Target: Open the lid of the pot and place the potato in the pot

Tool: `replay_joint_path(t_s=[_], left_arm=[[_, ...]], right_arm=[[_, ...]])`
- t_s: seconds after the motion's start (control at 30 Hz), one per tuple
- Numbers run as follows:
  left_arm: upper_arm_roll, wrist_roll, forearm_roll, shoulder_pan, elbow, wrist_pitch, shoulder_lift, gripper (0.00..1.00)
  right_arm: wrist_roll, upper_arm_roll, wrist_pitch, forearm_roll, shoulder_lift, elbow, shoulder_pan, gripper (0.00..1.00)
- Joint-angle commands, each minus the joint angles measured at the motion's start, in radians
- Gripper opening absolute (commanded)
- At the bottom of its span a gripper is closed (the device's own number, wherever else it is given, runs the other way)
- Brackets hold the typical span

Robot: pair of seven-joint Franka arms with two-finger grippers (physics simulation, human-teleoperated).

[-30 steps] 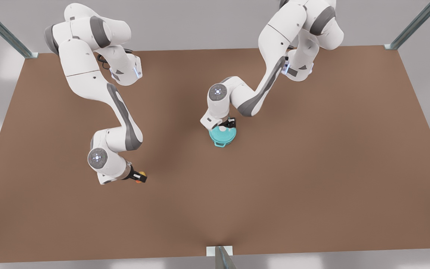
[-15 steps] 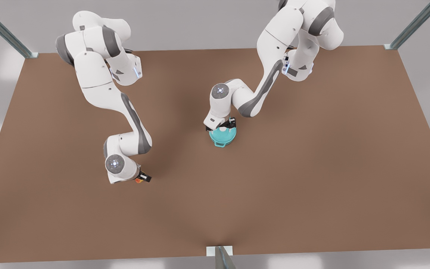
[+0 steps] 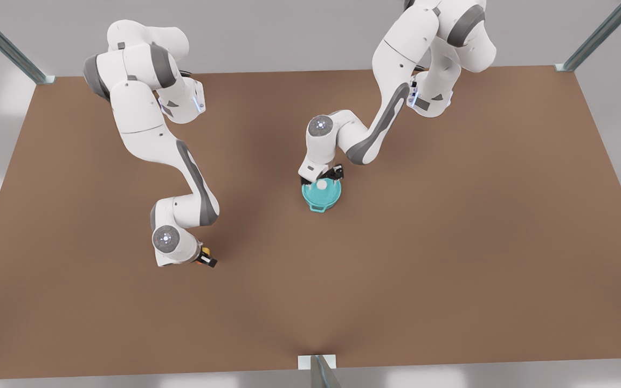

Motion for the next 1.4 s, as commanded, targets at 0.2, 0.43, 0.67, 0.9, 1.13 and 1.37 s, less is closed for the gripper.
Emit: replay_joint_path(t_s=[0.2, 0.43, 0.67, 0.9, 1.13, 1.37], left_arm=[[0.000, -0.077, 0.009, 0.001, 0.007, -0.028, -0.002, 0.45], [0.054, 0.073, -0.002, 0.089, 0.157, -0.180, 0.003, 0.39], [0.054, 0.473, -0.091, 0.412, 0.424, -0.169, 0.282, 0.42], [0.060, 0.536, -0.131, 0.446, 0.484, -0.184, 0.261, 1.00], [0.082, 1.245, -0.341, 0.796, 0.274, -0.677, -0.368, 1.00], [0.074, 1.236, -0.315, 0.784, 0.335, -0.680, -0.310, 1.00]], right_arm=[[0.030, 0.001, 0.017, 0.010, 0.004, -0.002, 0.006, 0.99], [0.052, -0.001, 0.010, 0.010, -0.001, -0.007, 0.005, 0.83], [0.070, -0.001, -0.002, 0.010, -0.013, -0.010, 0.005, 0.71], [0.086, -0.001, -0.002, 0.010, -0.013, -0.010, 0.005, 0.59], [0.086, -0.001, -0.022, 0.010, -0.035, -0.012, 0.005, 0.55], [0.089, 0.002, -0.039, 0.022, -0.064, -0.013, 0.005, 0.54]])
